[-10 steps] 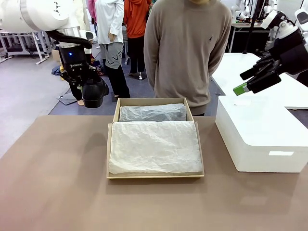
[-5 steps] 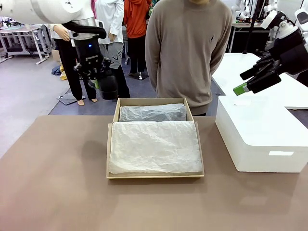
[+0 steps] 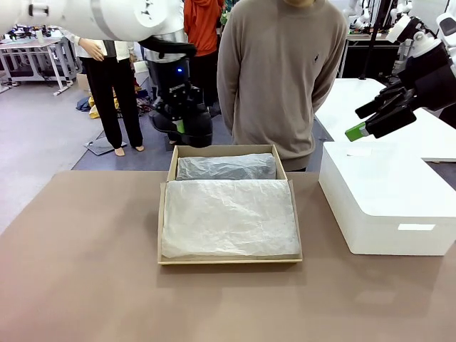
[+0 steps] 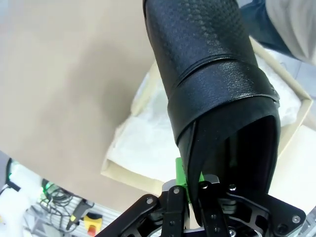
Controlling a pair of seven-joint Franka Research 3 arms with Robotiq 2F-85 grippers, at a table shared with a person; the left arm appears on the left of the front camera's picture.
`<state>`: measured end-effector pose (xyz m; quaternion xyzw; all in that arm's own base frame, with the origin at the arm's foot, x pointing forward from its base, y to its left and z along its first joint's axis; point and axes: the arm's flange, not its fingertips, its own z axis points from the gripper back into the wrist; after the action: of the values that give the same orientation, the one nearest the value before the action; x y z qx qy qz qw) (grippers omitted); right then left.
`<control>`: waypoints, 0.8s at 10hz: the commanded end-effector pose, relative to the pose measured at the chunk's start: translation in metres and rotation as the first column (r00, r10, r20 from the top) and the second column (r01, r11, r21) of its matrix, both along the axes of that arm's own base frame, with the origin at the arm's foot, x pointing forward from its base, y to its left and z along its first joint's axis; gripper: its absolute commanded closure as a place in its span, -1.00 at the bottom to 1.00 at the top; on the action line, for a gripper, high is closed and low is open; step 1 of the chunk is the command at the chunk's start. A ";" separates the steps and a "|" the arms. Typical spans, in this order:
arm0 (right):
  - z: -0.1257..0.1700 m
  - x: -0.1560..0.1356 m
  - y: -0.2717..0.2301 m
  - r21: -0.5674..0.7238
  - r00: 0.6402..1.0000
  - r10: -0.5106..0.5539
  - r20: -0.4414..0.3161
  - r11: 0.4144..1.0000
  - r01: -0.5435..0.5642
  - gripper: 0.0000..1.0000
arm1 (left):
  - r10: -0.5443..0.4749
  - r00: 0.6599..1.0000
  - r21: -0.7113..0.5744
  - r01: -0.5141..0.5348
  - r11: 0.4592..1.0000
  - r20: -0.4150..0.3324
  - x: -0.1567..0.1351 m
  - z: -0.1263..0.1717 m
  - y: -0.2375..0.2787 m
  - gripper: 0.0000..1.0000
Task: Pack the shoes into the box.
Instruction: Place the other shoe of the Shoes into the Shoes Box.
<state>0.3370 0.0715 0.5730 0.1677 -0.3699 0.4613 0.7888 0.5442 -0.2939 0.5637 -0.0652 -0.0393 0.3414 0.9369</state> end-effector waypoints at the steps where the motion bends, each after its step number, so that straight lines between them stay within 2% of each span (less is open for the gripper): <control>1: 0.000 0.001 0.000 0.016 1.000 0.008 0.001 1.000 -0.008 -1.00 | 0.008 1.000 0.018 -0.009 1.000 0.028 0.005 0.003 -0.019 1.00; 3: 0.000 0.001 0.000 0.016 1.000 0.008 0.001 1.000 -0.008 -1.00 | -0.006 1.000 0.001 0.006 1.000 0.005 0.000 -0.003 -0.014 1.00; 8: 0.000 0.001 0.000 0.016 1.000 0.008 0.001 1.000 -0.008 -1.00 | -0.006 1.000 0.001 0.006 1.000 0.005 0.000 -0.003 -0.014 1.00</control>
<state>0.3370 0.0715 0.5730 0.1677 -0.3699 0.4613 0.7889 0.5477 -0.3131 0.5542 -0.0620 -0.0410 0.3376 0.9384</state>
